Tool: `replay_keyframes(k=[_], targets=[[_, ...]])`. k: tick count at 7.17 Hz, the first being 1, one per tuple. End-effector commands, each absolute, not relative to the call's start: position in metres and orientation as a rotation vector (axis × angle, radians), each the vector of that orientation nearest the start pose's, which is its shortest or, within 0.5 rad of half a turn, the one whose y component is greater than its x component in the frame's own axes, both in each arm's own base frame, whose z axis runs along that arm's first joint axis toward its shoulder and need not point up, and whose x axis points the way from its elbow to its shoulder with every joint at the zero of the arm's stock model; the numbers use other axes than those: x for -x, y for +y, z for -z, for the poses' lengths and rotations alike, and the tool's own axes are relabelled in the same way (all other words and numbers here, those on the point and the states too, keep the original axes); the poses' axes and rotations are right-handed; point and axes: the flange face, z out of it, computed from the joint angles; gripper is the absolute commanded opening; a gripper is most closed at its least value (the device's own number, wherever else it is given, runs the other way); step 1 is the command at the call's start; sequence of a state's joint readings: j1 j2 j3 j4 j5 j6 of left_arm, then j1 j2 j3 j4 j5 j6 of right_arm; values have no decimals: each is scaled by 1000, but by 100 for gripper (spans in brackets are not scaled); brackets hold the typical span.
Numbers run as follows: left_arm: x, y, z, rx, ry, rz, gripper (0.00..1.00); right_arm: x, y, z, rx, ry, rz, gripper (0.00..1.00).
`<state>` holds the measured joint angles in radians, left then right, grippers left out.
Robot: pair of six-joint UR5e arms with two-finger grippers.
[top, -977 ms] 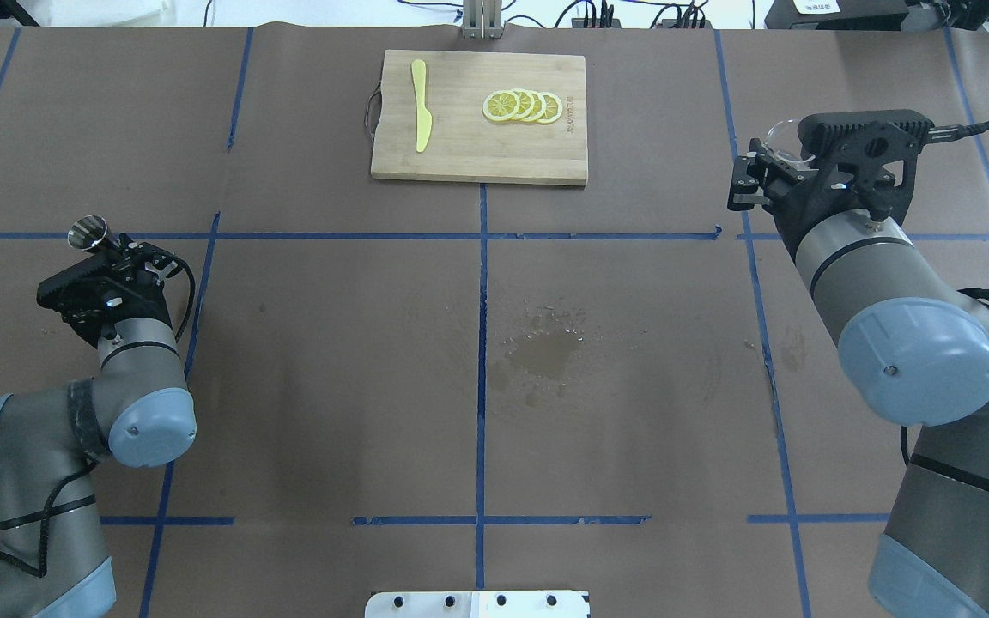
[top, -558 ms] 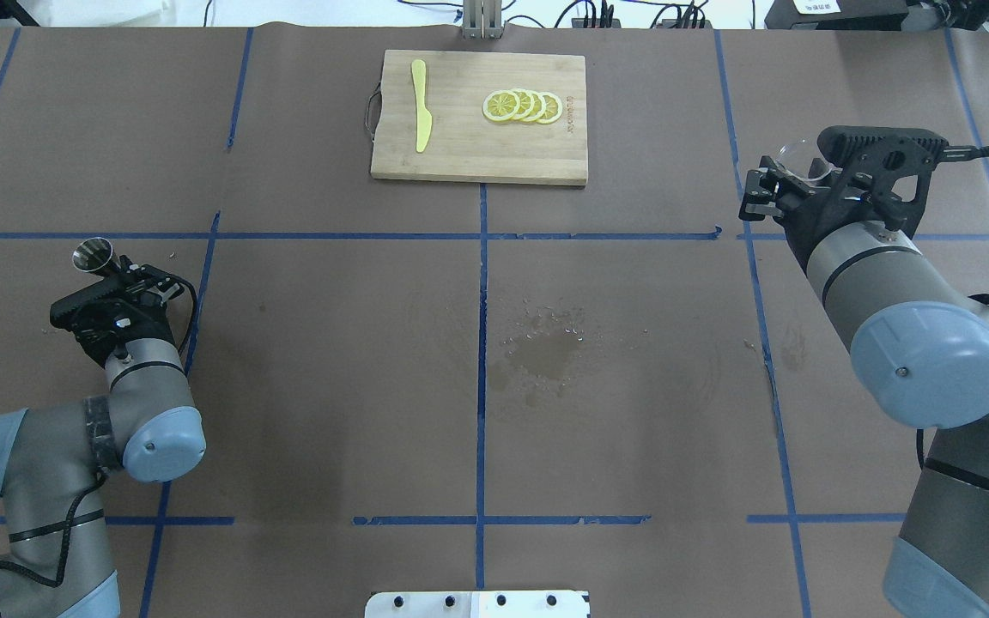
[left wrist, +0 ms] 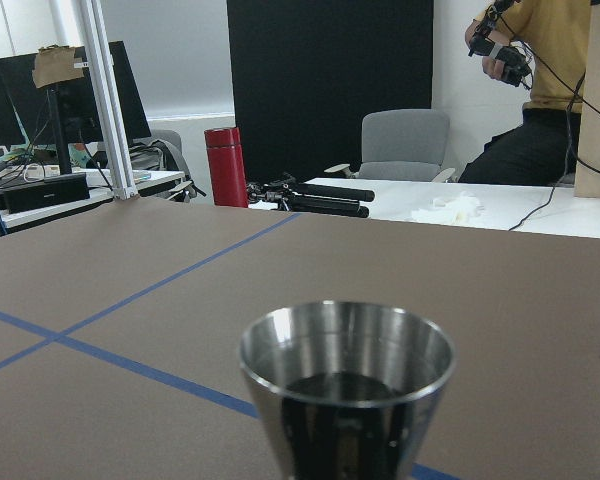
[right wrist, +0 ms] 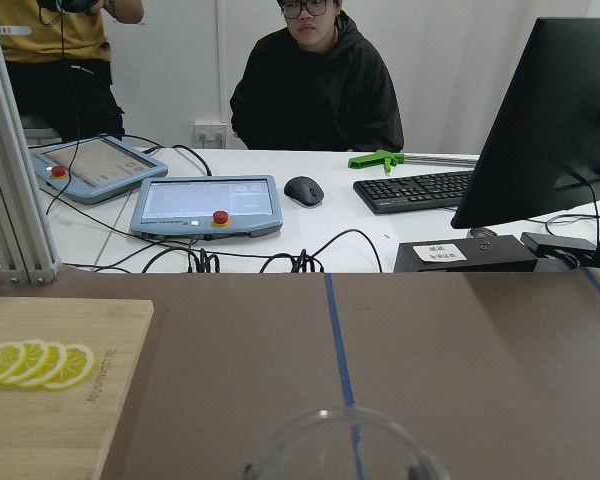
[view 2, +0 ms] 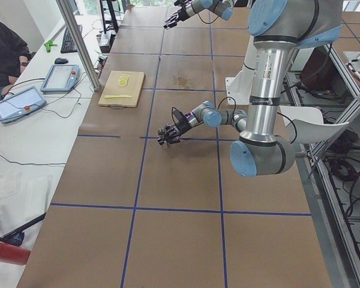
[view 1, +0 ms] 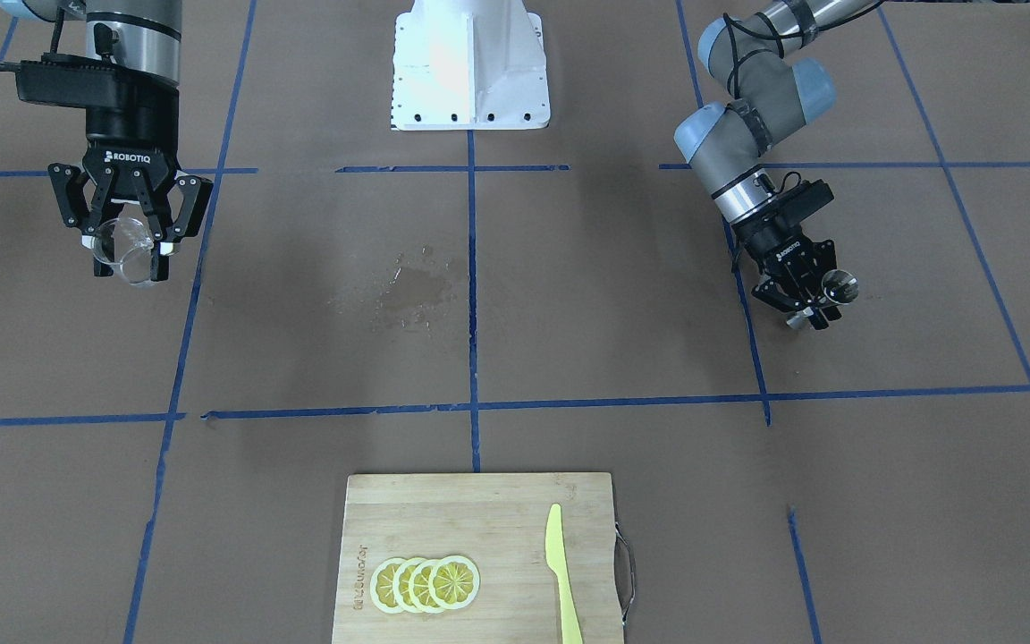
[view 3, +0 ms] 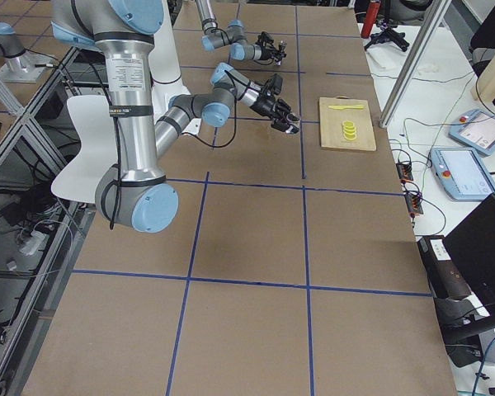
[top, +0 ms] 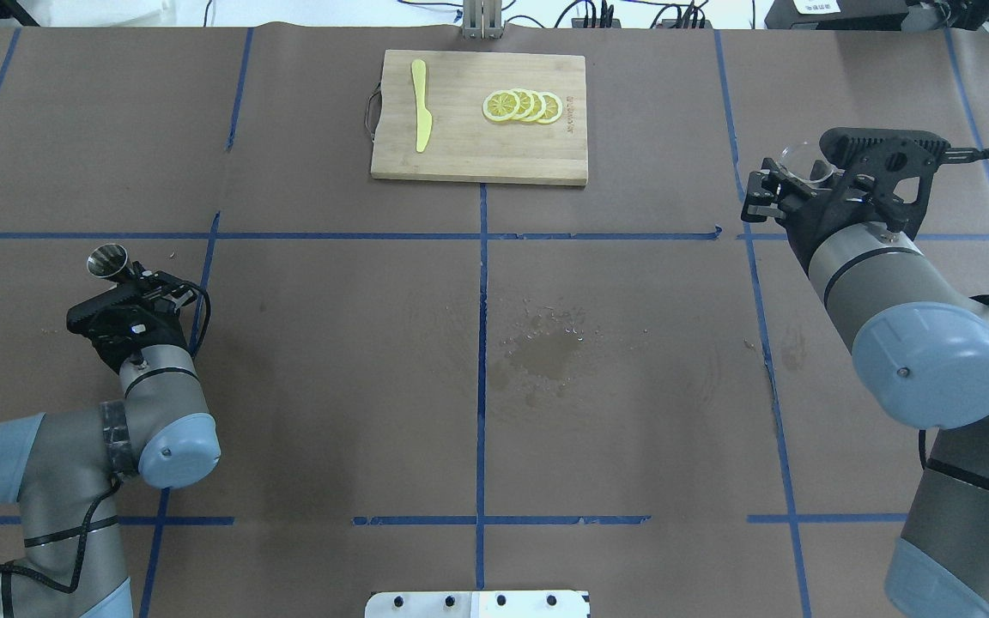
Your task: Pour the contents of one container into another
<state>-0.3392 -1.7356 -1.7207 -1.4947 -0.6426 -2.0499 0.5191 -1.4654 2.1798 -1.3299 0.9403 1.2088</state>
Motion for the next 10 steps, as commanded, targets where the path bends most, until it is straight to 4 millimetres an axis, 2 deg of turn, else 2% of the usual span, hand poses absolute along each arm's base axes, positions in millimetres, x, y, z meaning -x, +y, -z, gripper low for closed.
replay_keyframes(k=[1,3,6,7,8,9,10], targets=[[-467,-373,-493,-930,315,850,0,307,-397,-294,-924,-588,-442,0],[-477,-370,-486,-927,333,849,0,307,-397,-294,-924,-588,-442,0],[-480,-369,-482,-927,331,845,0,307,-397,-294,-924,-588,-442,0],[-480,-369,-481,-927,332,844,15,307,-397,-294,-924,-588,-442,0],[-480,-369,-481,-925,330,844,37,308,-397,-294,-923,-587,-442,0],[-480,-369,-482,-926,320,839,41,308,-397,-294,-923,-587,-442,0],[-479,-369,-482,-927,311,835,56,308,-397,-294,-923,-587,-441,0]])
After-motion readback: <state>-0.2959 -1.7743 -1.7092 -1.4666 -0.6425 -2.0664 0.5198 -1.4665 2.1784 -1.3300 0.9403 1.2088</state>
